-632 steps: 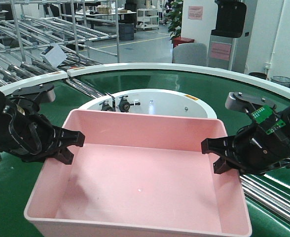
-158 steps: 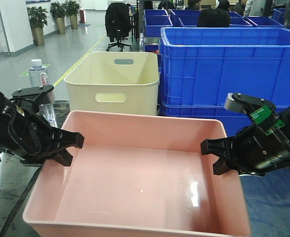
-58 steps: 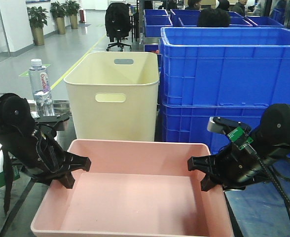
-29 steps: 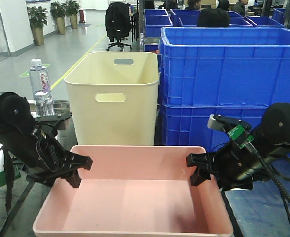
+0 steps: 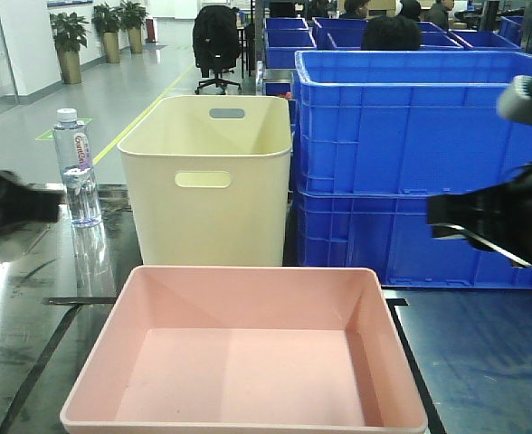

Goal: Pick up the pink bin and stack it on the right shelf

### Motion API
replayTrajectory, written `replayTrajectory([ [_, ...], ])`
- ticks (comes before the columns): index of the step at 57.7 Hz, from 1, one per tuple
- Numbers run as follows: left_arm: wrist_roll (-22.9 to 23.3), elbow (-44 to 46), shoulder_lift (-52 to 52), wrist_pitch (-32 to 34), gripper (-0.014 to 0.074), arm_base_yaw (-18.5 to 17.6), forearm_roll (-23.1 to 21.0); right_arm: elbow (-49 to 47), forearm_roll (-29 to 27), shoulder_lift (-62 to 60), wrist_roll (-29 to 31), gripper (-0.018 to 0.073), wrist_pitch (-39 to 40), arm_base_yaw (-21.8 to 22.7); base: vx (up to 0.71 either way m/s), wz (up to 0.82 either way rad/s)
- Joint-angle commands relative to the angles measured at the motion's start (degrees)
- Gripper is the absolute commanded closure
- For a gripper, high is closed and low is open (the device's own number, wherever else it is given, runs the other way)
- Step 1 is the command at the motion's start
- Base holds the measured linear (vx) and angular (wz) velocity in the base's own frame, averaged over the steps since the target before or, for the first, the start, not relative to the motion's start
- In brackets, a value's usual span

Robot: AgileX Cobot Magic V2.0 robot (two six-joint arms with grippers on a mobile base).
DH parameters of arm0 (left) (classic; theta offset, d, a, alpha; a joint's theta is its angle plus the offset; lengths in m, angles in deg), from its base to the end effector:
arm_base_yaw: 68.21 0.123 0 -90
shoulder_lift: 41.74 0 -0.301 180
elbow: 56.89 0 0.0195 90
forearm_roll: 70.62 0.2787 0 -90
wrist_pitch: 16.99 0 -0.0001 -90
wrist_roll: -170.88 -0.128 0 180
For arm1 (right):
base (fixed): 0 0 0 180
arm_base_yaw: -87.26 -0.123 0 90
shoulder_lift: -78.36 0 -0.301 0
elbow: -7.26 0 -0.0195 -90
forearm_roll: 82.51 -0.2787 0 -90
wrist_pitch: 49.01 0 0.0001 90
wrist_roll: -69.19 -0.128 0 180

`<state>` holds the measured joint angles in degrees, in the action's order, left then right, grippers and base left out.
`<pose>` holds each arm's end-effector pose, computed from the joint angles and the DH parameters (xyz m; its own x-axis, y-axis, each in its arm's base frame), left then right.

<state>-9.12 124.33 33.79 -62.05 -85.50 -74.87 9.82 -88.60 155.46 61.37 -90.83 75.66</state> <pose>0.2837 -0.0954 0.4460 -0.4843 0.0959 -0.8696 0.3155 0.9462 -0.0713 0.3043 0.0717 0.4192 -0.5530 0.1046 -0.8266 -0.1447 0.9650 0.2189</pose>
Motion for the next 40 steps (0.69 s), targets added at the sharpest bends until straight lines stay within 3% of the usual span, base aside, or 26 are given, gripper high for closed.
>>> replayTrajectory([
  [1, 0.00, -4.10, -6.18, 10.89, 0.0489, -0.02, 0.02, 1.40, 0.85, -4.08, -0.31, 0.0417, 6.96, 0.30, 0.00, 0.00],
  [8, 0.00, -11.28, -11.53, 16.94, 0.0608, -0.02, -0.09, 2.94, 0.48, -5.59, -0.31, 0.0476, 7.11, 0.30, 0.00, 0.00],
  [40, 0.00, -15.40, -14.33, 16.64, 0.0604, -0.02, -0.10, 2.89, 0.60, -5.44, -0.31, 0.0508, 6.98, 0.30, 0.00, 0.00],
])
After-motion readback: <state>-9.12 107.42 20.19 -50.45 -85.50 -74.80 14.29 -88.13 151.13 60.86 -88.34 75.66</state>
